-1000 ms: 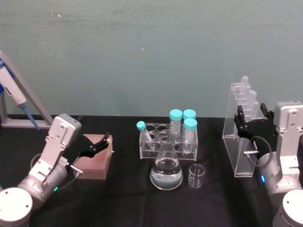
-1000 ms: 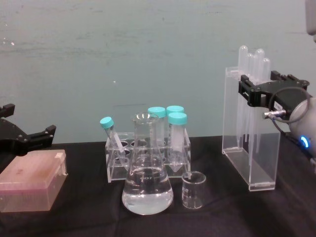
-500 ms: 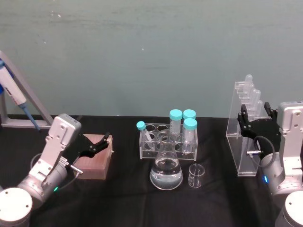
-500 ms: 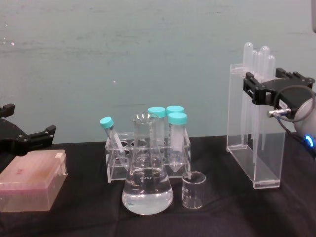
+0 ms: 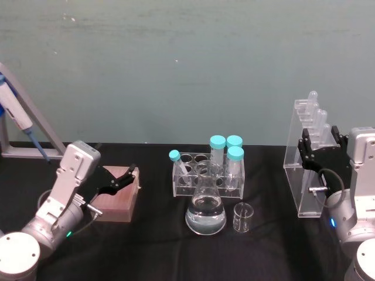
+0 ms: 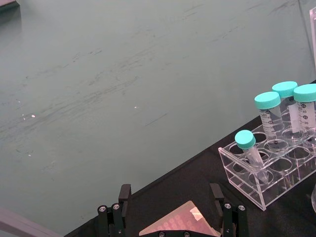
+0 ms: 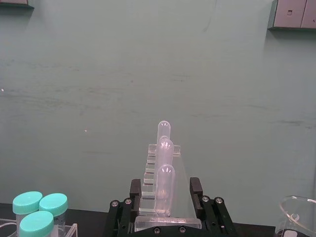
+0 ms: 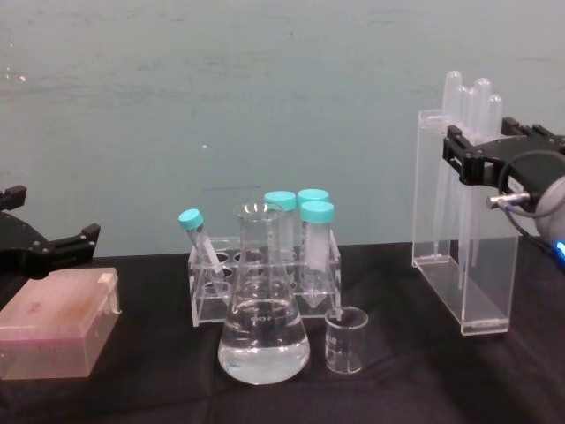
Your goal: Place the experimental apparatus aside using one hand.
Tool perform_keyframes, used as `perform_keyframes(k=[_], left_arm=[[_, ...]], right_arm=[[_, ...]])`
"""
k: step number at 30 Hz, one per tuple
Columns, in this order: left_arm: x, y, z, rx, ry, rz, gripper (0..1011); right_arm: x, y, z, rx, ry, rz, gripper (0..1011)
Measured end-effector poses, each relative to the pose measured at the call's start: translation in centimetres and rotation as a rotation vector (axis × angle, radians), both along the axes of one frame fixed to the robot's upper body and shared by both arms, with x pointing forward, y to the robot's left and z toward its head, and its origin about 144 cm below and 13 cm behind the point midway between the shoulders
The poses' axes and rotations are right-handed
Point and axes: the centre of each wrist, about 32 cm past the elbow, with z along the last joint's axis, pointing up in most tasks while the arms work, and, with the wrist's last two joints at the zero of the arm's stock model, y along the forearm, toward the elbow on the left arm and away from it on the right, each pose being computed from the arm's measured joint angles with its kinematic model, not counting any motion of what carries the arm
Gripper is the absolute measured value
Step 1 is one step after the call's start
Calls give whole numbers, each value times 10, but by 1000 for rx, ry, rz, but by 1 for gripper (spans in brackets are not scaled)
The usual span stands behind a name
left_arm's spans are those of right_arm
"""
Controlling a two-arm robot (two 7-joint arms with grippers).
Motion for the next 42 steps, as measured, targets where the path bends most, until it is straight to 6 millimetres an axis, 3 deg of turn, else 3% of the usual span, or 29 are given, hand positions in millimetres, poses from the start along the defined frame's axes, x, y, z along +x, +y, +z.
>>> perform_keyframes(k=[27, 42], left_arm=[[0, 0, 0, 0, 0, 0, 1000], [0, 0, 0, 0, 0, 0, 1000]], right_arm=[[-2, -21, 2, 1, -15, -29, 602], [-2, -45, 4, 0, -17, -36, 602]])
